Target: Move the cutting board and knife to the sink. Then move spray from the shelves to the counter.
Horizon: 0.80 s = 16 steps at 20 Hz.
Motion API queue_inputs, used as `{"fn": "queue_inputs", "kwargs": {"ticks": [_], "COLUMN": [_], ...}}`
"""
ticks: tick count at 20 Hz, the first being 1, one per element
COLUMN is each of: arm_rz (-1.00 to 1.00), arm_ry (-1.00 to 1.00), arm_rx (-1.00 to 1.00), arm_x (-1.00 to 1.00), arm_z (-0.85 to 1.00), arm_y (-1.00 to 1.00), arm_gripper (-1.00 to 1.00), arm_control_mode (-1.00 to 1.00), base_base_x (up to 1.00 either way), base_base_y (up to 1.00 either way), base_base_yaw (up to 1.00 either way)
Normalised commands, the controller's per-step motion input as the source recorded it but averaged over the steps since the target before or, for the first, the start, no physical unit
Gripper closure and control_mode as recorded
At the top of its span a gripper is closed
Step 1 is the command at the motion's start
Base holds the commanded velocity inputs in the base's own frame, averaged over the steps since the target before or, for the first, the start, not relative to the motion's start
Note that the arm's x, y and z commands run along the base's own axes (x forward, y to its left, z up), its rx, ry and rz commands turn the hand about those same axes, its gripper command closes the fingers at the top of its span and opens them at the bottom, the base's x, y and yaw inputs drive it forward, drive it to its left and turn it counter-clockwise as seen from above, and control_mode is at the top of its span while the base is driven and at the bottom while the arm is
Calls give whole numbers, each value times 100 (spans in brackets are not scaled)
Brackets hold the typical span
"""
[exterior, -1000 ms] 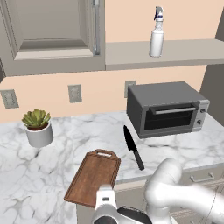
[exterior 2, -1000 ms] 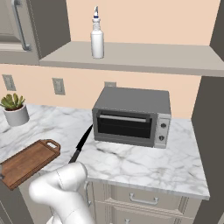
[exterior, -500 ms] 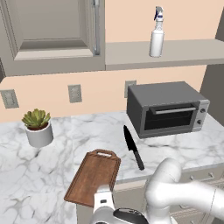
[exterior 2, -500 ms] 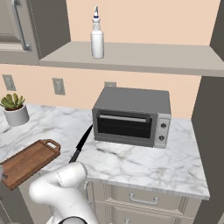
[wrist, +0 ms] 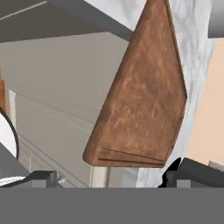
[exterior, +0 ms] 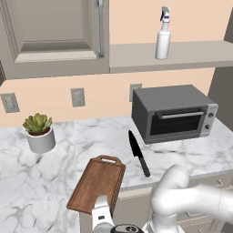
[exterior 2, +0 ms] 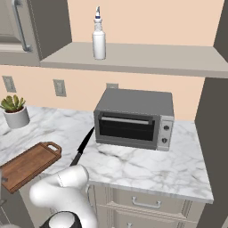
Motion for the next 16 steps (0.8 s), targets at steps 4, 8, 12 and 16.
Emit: {"fn": "queue_inputs", "kwargs": {"ticks": [4, 8, 12, 16], "arm_rz": [6, 6, 6, 5], "arm_ry": [-14, -12, -10, -7], "arm_rx": [-10, -5, -4, -1], "arm_x": [12, 13, 15, 18], "arm_z": [-21, -13, -15, -12], "arm_y": [9, 4, 1, 0], "arm_gripper": [-100, -100, -100, -100], "arm_control_mode": [-100, -100, -100, -100], "base_base_x": [0, 0, 0, 0], "base_base_y": [0, 0, 0, 0], "base_base_yaw": [0, 0, 0, 0]}}
